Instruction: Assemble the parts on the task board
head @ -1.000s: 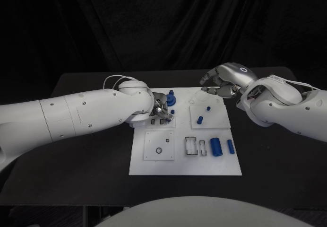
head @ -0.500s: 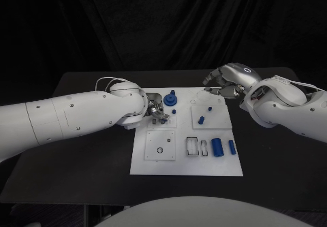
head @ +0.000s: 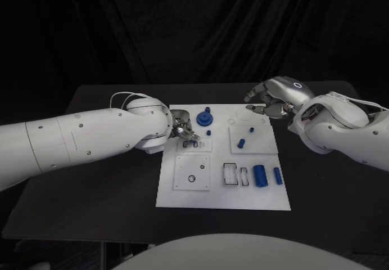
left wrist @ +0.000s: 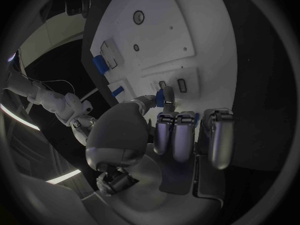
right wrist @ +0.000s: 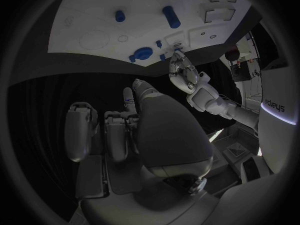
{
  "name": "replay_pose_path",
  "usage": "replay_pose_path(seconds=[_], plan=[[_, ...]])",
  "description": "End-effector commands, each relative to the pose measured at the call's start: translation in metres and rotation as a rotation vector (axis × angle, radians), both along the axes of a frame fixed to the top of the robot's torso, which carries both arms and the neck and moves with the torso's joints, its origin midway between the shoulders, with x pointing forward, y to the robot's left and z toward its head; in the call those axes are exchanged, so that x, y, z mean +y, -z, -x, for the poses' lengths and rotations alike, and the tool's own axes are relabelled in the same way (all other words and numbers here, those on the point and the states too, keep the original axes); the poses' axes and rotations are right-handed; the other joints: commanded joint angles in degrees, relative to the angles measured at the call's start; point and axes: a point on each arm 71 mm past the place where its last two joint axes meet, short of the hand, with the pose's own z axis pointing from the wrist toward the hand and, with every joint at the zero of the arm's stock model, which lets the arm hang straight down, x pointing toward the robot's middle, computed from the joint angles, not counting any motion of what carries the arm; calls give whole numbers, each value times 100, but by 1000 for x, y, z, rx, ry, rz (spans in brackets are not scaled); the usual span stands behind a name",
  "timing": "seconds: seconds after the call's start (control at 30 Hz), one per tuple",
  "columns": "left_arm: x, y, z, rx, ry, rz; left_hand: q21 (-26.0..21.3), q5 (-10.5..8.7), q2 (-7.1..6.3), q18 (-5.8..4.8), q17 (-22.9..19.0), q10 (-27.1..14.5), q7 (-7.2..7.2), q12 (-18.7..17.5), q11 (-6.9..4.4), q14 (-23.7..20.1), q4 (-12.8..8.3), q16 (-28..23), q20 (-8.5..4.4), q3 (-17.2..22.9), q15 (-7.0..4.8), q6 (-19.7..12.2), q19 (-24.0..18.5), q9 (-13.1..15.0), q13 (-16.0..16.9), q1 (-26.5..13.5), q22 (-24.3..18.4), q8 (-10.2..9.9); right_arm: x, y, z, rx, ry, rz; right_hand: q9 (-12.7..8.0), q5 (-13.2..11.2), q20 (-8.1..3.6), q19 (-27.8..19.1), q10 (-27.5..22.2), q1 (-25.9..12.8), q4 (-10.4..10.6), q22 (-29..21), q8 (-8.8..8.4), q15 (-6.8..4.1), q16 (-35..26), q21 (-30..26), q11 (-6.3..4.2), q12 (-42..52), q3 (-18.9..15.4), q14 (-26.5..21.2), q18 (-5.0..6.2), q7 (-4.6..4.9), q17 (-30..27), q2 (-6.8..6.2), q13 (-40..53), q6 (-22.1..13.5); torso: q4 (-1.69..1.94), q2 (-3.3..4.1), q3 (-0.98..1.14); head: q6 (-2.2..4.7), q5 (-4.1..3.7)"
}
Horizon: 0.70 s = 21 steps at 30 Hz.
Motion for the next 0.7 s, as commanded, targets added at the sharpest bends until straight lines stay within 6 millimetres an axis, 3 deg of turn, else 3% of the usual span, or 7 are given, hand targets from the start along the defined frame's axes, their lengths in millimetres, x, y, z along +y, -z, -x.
replay_pose_path(seconds=[0.03,0.4,0.63,0.7], plan=[[0,1,-1,-6,-12,7,-23,-35,-5,-70,1507,595,2,15,-23,594,-4,15,-52,67,-25,34,96,5,1506,-82,896,-40,-1,2,0,8,16,6,-8,27,46,36,597,61,7,1165,-39,29,17,-18,41,15,35,610,31,6,1510,12,1510,40,6,-8,-6,2,8],[1,8,0,2,-21,12,-41,-77,-13,-63,1507,595,2,15,-22,594,-1,15,-52,86,-25,46,78,11,1506,-116,874,-66,-2,2,0,12,21,9,-10,37,46,35,597,70,0,1164,-39,28,17,-21,41,15,43,610,32,6,1510,14,1510,44,-20,-1,-6,2,42],[0,13,2,9,-18,16,-53,-84,-22,-58,1507,595,1,15,-23,594,-7,15,-52,90,-25,48,65,13,1506,-120,858,-73,-3,2,0,13,24,10,-10,41,46,35,597,73,-2,1164,-38,28,17,-22,41,15,46,610,32,6,1510,15,1510,48,-20,0,13,2,33],[-1,14,3,10,-16,18,-60,-95,-23,-56,1507,595,3,15,-22,594,-5,15,-51,95,-25,50,58,14,1506,-131,850,-81,-3,2,0,13,24,10,-10,41,46,35,597,73,-2,1164,-38,28,17,-22,41,15,46,610,32,6,1510,15,1510,48,-20,5,5,2,34]])
